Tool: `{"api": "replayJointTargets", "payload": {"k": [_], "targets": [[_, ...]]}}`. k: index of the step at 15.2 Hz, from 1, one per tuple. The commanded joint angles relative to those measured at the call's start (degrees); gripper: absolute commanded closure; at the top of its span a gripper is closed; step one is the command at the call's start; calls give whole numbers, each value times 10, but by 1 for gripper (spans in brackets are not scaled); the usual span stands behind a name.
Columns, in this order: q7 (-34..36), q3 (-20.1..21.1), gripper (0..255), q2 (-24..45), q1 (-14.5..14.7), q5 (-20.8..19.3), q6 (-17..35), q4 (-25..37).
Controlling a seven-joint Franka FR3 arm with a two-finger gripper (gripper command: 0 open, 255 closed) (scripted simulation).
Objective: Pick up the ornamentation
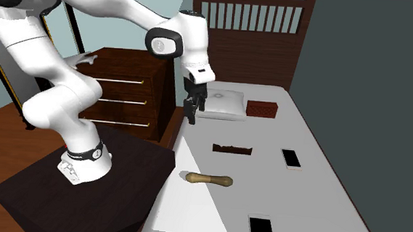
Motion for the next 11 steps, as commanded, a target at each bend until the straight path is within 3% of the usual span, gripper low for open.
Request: {"api": "replayJointTargets", "payload": {"k": [1,6,11], "targets": [[14,18,0,39,3,-6,35,7],[58,58,0,141,7,-43,109,33],[123,83,0,254,19,-117,169,76]]}}
